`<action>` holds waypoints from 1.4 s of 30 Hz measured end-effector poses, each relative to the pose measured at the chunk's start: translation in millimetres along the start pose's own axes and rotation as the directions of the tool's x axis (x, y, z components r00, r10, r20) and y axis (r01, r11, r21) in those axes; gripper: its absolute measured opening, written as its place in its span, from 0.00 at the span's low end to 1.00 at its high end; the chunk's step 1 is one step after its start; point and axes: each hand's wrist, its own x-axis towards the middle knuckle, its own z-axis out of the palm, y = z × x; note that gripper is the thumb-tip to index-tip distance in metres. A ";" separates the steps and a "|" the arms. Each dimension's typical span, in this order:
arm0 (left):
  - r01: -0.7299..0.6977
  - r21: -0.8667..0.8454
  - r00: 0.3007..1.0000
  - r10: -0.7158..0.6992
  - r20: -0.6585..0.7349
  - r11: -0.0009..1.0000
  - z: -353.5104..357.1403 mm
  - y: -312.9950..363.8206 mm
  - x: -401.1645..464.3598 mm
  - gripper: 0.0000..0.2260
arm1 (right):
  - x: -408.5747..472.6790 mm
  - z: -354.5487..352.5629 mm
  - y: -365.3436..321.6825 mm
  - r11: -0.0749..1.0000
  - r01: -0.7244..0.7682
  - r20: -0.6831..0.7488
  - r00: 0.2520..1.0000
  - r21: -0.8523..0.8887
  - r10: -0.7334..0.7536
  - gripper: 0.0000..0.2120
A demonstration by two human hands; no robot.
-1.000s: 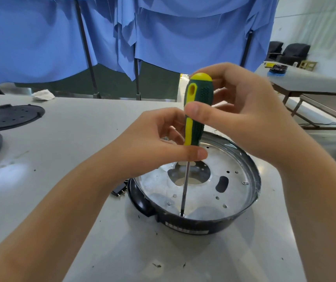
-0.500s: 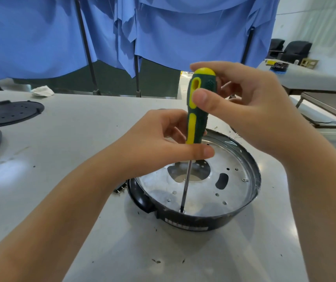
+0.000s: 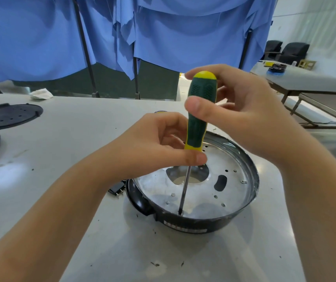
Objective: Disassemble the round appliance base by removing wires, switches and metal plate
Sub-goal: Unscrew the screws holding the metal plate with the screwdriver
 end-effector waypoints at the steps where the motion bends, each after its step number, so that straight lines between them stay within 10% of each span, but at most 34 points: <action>1: -0.002 0.020 1.000 0.002 -0.007 1.000 0.7 0.3 0.4 0.23 | -0.2 0.5 0.0 1.000 0.003 -0.004 1.000 -0.003 -0.003 0.13; 42: 0.018 -0.086 0.995 -0.009 0.097 0.996 -11.3 1.9 -4.2 0.21 | -1.9 -1.7 -2.8 0.983 -0.024 0.089 0.996 0.182 0.007 0.19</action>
